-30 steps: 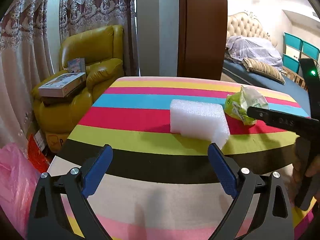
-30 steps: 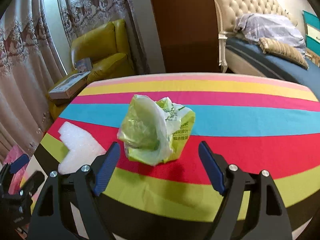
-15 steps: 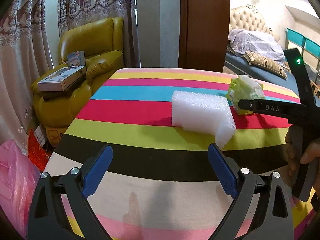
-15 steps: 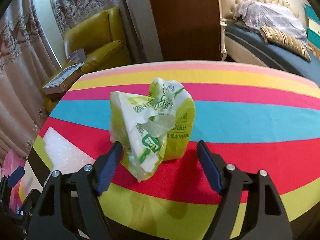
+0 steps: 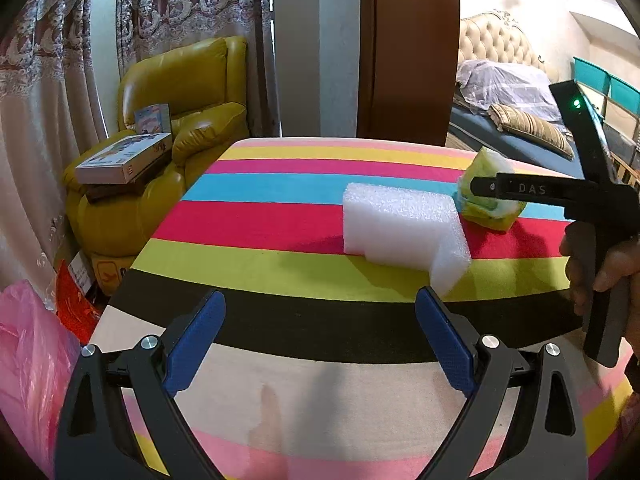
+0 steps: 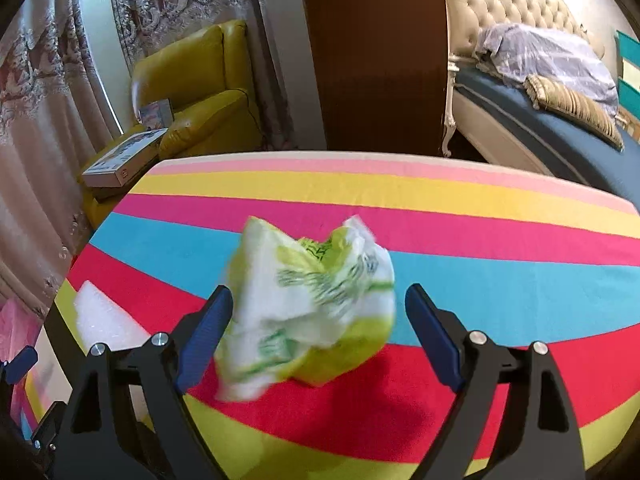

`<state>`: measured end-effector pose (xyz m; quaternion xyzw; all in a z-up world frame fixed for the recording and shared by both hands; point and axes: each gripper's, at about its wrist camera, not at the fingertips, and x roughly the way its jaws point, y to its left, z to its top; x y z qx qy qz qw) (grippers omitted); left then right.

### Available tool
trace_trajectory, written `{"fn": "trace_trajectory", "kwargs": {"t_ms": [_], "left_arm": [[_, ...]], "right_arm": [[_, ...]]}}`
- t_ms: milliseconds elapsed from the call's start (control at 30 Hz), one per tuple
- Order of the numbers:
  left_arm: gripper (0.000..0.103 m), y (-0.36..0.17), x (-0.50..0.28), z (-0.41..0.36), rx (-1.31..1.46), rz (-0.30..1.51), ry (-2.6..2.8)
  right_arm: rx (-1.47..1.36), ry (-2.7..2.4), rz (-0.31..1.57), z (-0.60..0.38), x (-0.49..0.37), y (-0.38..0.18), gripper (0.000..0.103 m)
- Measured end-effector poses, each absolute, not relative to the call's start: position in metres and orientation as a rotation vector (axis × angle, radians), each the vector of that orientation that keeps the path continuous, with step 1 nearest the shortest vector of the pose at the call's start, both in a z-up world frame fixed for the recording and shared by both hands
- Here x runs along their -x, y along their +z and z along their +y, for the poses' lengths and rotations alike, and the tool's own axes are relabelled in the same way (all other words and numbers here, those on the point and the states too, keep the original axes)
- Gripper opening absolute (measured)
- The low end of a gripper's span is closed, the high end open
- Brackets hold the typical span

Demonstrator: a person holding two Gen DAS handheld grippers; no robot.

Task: Collect trash
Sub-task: 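Grasp the green-white plastic bag with the right tool while the left tool grasps a white foam piece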

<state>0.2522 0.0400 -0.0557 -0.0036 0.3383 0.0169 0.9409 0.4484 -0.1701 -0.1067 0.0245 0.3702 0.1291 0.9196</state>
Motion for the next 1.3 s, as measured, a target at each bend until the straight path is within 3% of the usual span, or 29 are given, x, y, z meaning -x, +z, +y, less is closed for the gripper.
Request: {"fn": "trace_trajectory", "kwargs": {"t_ms": [33, 67, 167, 267, 767, 1300], "left_arm": [[0.090, -0.056, -0.252, 0.039, 0.006, 0.691, 0.035], [0.090, -0.056, -0.252, 0.039, 0.003, 0.692, 0.035], [0.090, -0.056, -0.253, 0.036, -0.006, 0.694, 0.033], [0.090, -0.057, -0.254, 0.036, -0.007, 0.699, 0.035], [0.090, -0.056, -0.258, 0.024, -0.035, 0.702, 0.028], [0.090, -0.056, -0.336, -0.021, 0.178, 0.776, 0.008]], "right_arm": [[-0.052, 0.271, 0.767, -0.170, -0.449, -0.109, 0.080], [-0.067, 0.297, 0.781, -0.170, -0.449, -0.111, 0.064], [-0.062, 0.293, 0.763, -0.171, -0.444, -0.108, 0.030], [-0.048, 0.292, 0.727, -0.173, -0.430, -0.102, 0.021], [-0.089, 0.140, 0.630, -0.233, -0.295, -0.103, 0.017], [-0.162, 0.082, 0.608, -0.256, -0.286, -0.104, 0.017]]}}
